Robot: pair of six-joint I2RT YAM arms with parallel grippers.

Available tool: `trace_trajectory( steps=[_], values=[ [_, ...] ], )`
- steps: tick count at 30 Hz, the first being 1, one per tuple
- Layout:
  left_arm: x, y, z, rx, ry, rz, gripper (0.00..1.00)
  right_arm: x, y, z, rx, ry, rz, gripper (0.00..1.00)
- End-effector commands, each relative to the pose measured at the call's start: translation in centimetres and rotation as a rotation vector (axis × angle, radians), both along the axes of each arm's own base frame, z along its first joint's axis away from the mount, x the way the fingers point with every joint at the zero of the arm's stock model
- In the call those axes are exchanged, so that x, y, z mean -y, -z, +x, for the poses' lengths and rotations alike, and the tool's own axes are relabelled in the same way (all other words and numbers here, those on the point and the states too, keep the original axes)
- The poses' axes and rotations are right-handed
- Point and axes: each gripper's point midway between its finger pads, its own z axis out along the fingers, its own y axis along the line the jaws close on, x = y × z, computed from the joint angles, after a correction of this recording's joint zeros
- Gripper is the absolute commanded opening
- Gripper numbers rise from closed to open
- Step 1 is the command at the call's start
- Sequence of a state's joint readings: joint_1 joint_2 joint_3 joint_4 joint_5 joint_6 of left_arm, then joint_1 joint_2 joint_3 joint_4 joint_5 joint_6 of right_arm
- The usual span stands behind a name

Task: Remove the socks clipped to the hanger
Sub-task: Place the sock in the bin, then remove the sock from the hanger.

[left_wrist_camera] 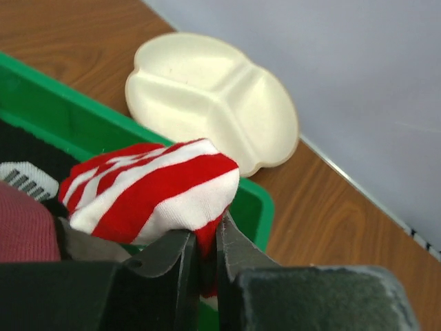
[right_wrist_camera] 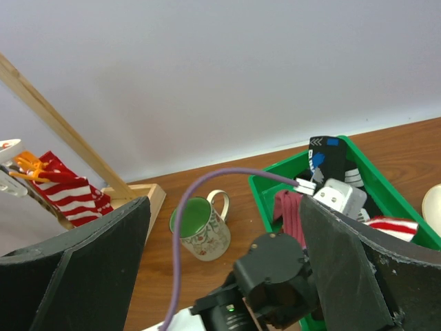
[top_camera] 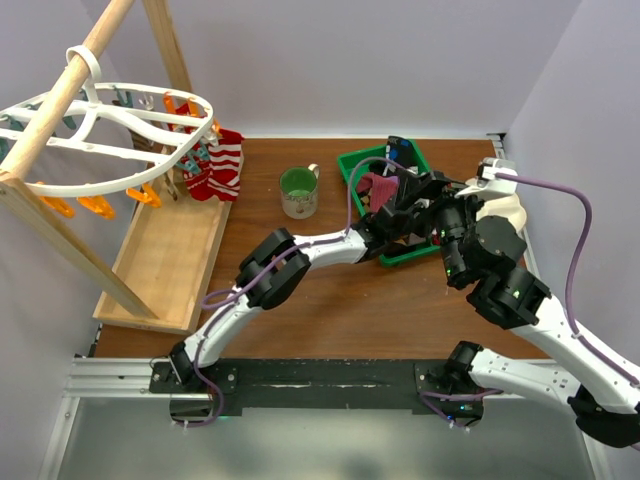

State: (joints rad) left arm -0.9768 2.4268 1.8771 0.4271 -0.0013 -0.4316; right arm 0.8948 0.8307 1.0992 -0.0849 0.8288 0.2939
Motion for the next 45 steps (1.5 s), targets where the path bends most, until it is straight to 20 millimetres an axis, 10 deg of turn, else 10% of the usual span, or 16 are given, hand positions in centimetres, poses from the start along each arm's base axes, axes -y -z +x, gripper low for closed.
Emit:
trace_trajectory(
  steps=[1, 9, 26, 45],
  values=[
    [0.3, -1.3, 2.0, 0.019, -0.039, -0.045, 0.3, 0.4, -0.6, 0.1, 0.009, 0.023, 0.004, 0.94],
    [-1.3, -4.4, 1.3, 0.075, -0.026, -0.08, 0.68, -0.6, -0.1, 0.7, -0.006, 0.007, -0.016, 0.94],
    [-7.3, -8.1, -4.2, 0.092, 0.025, -0.143, 0.68, -4.8, 0.4, 2.3, -0.037, -0.093, -0.061, 0.99],
    [-28.7, -1.5, -10.3, -0.139, -0.4, 0.066, 0.68, -16.2, 5.8, 10.9, -0.085, -0.551, -0.02, 0.98]
  ],
)
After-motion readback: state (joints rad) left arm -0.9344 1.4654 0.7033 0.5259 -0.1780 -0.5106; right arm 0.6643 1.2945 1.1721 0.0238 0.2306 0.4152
